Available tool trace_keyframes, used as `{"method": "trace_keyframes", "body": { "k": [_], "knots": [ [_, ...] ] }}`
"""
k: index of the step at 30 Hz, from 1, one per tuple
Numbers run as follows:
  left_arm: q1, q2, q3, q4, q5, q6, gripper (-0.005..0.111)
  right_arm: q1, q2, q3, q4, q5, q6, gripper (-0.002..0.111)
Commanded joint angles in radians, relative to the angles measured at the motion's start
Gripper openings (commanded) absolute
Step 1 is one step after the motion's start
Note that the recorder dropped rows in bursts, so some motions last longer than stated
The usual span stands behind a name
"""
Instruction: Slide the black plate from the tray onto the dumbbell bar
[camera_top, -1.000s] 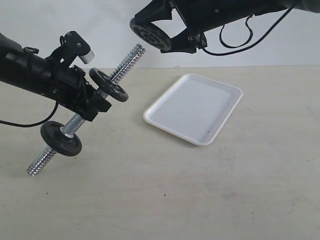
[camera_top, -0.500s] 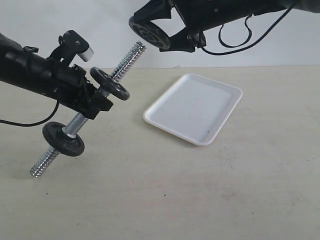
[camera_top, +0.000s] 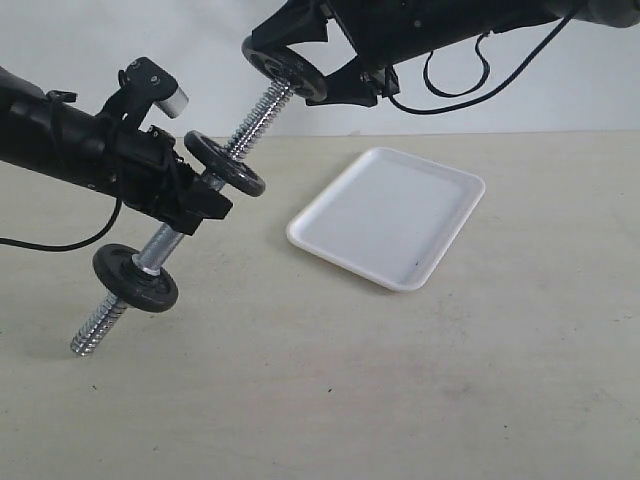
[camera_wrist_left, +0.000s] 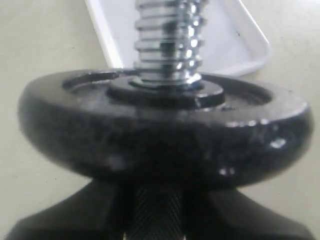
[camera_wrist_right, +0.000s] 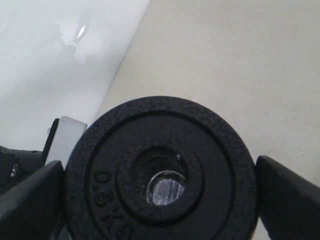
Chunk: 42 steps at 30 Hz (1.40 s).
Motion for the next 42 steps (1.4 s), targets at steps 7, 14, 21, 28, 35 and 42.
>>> {"method": "trace_keyframes", "body": {
  "k": [7,14,21,28,35,42],
  "knots": [
    [-0.003,-0.056,-0.036,-0.122,0.012,-0.001,0.004,0.004,-0.019,-0.012,0.015,0.039,-0.008,0.000],
    [-0.003,-0.056,-0.036,-0.114,0.002,-0.001,0.004,0.004,-0.019,-0.012,-0.031,0.069,0.013,0.000],
    [-0.003,-0.056,-0.036,-0.109,-0.016,-0.001,0.004,0.004,-0.019,-0.012,-0.031,0.086,0.018,0.000],
    [-0.003,-0.056,-0.036,-0.092,-0.020,-0.001,0.004,-0.005,-0.019,-0.012,-0.031,0.096,0.016,0.000],
    [0.000,-0.056,-0.036,-0.088,-0.025,-0.001,0.004,-0.005,-0.019,-0.012,-0.031,0.103,0.018,0.000],
    [0.001,-0.056,-0.034,-0.046,-0.063,-0.024,0.004,-0.005,-0.019,-0.012,-0.031,0.103,0.018,0.000]
  ]
}}
